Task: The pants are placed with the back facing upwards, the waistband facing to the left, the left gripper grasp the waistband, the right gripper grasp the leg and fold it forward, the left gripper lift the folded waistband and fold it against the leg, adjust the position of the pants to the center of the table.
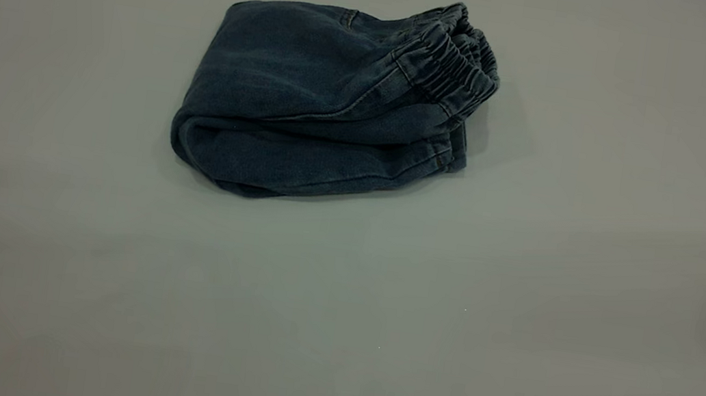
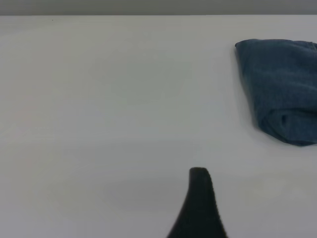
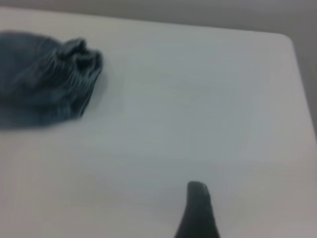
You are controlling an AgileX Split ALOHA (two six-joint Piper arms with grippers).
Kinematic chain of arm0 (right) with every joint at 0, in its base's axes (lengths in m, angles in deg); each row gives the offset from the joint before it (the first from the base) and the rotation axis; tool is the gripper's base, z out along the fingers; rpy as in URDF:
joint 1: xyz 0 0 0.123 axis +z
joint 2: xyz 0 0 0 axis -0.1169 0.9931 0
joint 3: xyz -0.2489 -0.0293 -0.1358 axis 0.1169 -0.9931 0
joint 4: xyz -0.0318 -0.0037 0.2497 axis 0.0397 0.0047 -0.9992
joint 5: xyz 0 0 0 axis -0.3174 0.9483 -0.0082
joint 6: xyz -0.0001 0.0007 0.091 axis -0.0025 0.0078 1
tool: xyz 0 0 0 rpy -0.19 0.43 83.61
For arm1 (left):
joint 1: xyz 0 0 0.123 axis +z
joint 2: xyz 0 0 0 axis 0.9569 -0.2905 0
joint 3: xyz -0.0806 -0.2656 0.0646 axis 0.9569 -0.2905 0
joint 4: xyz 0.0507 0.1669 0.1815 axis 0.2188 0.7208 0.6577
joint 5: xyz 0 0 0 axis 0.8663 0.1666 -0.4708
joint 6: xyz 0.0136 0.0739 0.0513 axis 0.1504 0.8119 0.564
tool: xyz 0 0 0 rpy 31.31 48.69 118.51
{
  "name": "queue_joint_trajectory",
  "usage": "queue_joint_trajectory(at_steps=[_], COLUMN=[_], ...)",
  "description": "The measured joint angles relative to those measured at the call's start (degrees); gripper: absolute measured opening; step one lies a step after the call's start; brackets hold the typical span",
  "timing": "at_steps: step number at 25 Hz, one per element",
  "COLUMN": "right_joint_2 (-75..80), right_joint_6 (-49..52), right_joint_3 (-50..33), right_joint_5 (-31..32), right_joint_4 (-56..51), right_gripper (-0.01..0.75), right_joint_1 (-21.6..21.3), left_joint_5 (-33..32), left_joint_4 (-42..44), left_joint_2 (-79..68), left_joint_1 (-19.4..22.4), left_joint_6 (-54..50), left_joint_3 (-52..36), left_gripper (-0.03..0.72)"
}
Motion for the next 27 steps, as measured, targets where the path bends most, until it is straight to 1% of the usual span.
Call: queue_joint_trajectory(at_steps=[27], right_joint_2=[0.0], right_joint_6=[0.9], right_joint_3=[0.0], right_joint_5=[0.1], right_joint_4=[0.4], right_gripper=[0.461], right_joint_1=[0.0], left_joint_5=[0.0], left_joint_4=[0.0], left_joint_2=[0.0], left_joint_1=[0.0], left_joint_6=[0.0], left_joint_3=[0.0], left_gripper=[0.517])
